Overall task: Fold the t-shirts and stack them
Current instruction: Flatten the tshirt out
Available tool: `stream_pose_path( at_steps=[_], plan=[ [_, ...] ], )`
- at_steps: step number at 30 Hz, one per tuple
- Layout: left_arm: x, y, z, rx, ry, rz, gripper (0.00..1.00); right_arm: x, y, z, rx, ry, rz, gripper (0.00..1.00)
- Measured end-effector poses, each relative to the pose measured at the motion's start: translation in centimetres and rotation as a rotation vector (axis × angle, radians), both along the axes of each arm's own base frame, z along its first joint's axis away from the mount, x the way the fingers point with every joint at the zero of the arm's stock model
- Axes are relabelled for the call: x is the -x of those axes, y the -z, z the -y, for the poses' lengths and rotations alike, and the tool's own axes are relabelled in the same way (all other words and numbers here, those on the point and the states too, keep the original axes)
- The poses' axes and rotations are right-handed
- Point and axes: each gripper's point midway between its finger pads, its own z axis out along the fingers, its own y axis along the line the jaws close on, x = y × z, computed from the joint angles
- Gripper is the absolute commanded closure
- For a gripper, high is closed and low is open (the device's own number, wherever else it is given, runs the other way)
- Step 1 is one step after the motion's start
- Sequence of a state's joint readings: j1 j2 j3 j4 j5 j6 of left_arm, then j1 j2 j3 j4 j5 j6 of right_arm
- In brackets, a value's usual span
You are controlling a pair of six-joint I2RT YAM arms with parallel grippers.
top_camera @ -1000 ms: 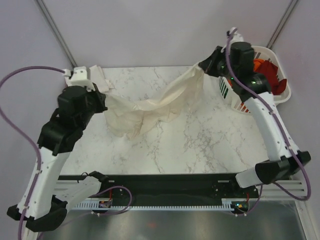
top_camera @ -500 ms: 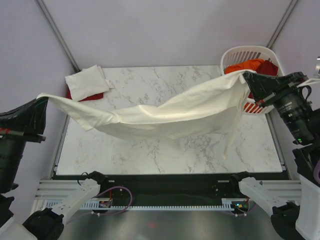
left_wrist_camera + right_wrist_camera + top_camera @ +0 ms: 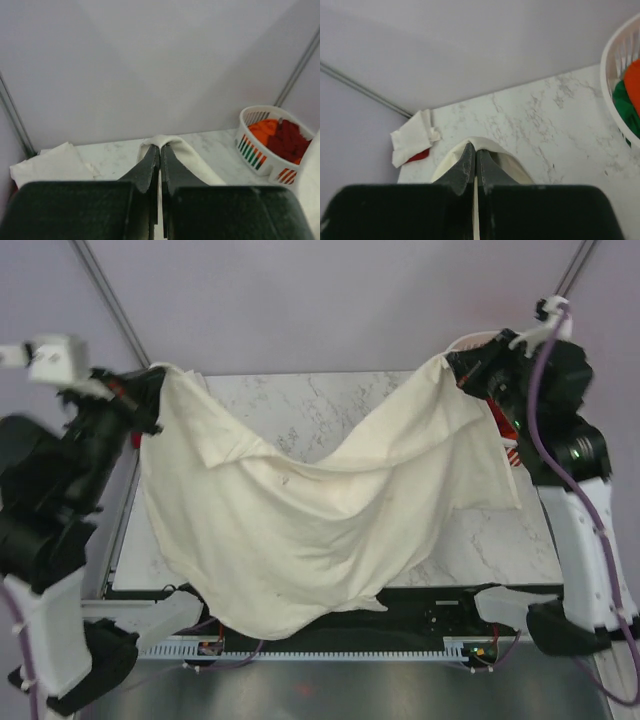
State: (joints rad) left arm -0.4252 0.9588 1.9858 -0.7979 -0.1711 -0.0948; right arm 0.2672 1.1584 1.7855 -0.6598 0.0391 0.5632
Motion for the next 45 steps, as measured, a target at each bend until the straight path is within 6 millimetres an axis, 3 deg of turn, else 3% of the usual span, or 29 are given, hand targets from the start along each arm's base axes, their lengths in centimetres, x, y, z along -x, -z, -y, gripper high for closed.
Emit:
stream_pose_path(
  at_steps=[1, 4, 5, 6, 7, 8, 9, 10, 11, 12, 13, 14, 15, 18, 19, 22, 24, 26, 27, 30, 33, 36, 38, 41, 45],
  plan=[
    [-3.1, 1.1, 0.8, -0.032, -0.028, -0.053, 0.98, -3.1, 2.3, -0.2, 0.008, 0.024, -0.074, 1.0],
    [-15.9, 7.1, 2.7, -0.152, -0.132, -0.271, 0.97, -12.5, 10.9, 0.0, 0.006, 0.09, -0.304, 0.03],
    [-20.7, 10.2, 2.8, -0.182, -0.166, -0.358, 0.96, -16.0, 14.5, 0.4, 0.016, 0.115, -0.389, 0.02],
    [-24.3, 12.6, 2.4, -0.2, -0.198, -0.427, 0.86, -19.3, 18.8, 0.8, 0.036, 0.138, -0.487, 0.02],
    [-29.4, 16.8, 1.9, -0.221, -0.227, -0.531, 0.69, -21.6, 21.9, 1.2, 0.048, 0.157, -0.548, 0.02],
    [-34.2, 21.0, 1.5, -0.216, -0.244, -0.603, 0.28, -24.1, 26.3, 1.6, 0.067, 0.178, -0.633, 0.02],
    [-37.4, 25.9, 0.8, -0.217, -0.255, -0.687, 0.18, -25.0, 29.3, 2.1, 0.084, 0.195, -0.692, 0.02],
    [-39.0, 32.0, -0.1, -0.217, -0.264, -0.815, 0.14, -25.0, 32.5, 2.7, 0.11, 0.217, -0.769, 0.02],
    [-39.0, 37.5, -1.0, -0.225, -0.276, -0.95, 0.06, -24.2, 34.5, 3.1, 0.127, 0.224, -0.835, 0.02],
    [-38.4, 41.5, -1.9, -0.231, -0.29, -1.055, 0.03, -23.6, 35.2, 3.1, 0.141, 0.221, -0.86, 0.02],
    [-37.1, 44.8, -2.8, -0.235, -0.304, -1.161, 0.02, -23.1, 34.5, 3.2, 0.163, 0.228, -0.858, 0.02],
    [-35.5, 47.0, -3.7, -0.241, -0.317, -1.252, 0.01, -22.8, 33.2, 3.1, 0.173, 0.229, -0.834, 0.02],
    [-34.5, 47.7, -4.2, -0.242, -0.324, -1.299, 0.0, -22.3, 31.0, 3.2, 0.178, 0.233, -0.791, 0.02],
    [-34.0, 43.7, -4.1, -0.217, -0.328, -1.234, 0.01, -20.0, 24.0, 3.9, 0.165, 0.246, -0.633, 0.02],
    [-33.7, 41.1, -3.7, -0.208, -0.323, -1.179, 0.02, -18.8, 21.9, 4.1, 0.154, 0.249, -0.573, 0.02],
    [-30.7, 33.4, -1.9, -0.183, -0.294, -1.022, 0.05, -15.4, 19.0, 4.8, 0.146, 0.266, -0.484, 0.02],
    [-27.1, 29.5, 0.0, -0.165, -0.254, -0.924, 0.07, -14.5, 20.0, 4.7, 0.157, 0.26, -0.482, 0.02],
    [-22.8, 28.2, 2.7, -0.15, -0.185, -0.872, 0.07, -14.4, 22.7, 4.0, 0.185, 0.238, -0.518, 0.02],
    [-20.6, 28.9, 4.0, -0.143, -0.147, -0.87, 0.07, -14.3, 24.8, 3.4, 0.206, 0.223, -0.557, 0.02],
    [-15.6, 34.3, 6.7, -0.134, -0.06, -0.968, 0.07, -12.7, 31.8, 1.7, 0.277, 0.165, -0.706, 0.02],
    [-12.7, 42.2, 6.9, -0.124, -0.053, -1.143, 0.09, -10.7, 35.3, 0.7, 0.328, 0.117, -0.791, 0.02],
    [-9.8, 49.1, 8.1, -0.09, 0.011, -1.307, 0.12, -10.5, 35.1, 0.4, 0.341, 0.103, -0.779, 0.02],
    [-8.4, 51.2, 9.6, -0.055, 0.069, -1.342, 0.12, -10.6, 34.5, 0.4, 0.341, 0.102, -0.756, 0.02],
    [-8.5, 51.3, 12.6, 0.009, 0.164, -1.291, 0.14, -10.8, 33.5, 0.4, 0.341, 0.099, -0.723, 0.02],
    [-11.1, 50.5, 15.1, 0.094, 0.221, -1.207, 0.19, -10.7, 32.9, 0.5, 0.345, 0.097, -0.704, 0.02]
  ],
)
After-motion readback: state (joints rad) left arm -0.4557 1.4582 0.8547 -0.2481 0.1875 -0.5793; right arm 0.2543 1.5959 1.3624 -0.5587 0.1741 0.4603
